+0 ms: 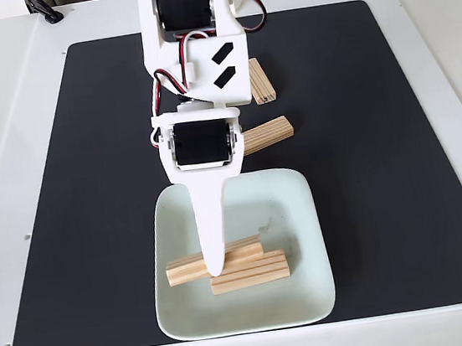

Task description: Pick up the wooden block and place them on the plate.

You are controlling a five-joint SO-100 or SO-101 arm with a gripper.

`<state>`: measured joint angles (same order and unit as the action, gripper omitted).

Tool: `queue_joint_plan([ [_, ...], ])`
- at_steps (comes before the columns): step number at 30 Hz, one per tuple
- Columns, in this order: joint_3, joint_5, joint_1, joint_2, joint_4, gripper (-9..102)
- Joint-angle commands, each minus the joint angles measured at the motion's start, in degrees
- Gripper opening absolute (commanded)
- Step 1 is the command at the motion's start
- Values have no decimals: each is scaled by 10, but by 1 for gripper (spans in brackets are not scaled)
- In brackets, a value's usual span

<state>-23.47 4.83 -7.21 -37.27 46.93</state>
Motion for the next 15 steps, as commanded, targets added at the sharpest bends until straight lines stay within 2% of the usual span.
queue_joint_plan([
  [1, 33, -2, 1, -6, -4, -1],
  [15, 25, -3, -6, -5, 0, -1],
])
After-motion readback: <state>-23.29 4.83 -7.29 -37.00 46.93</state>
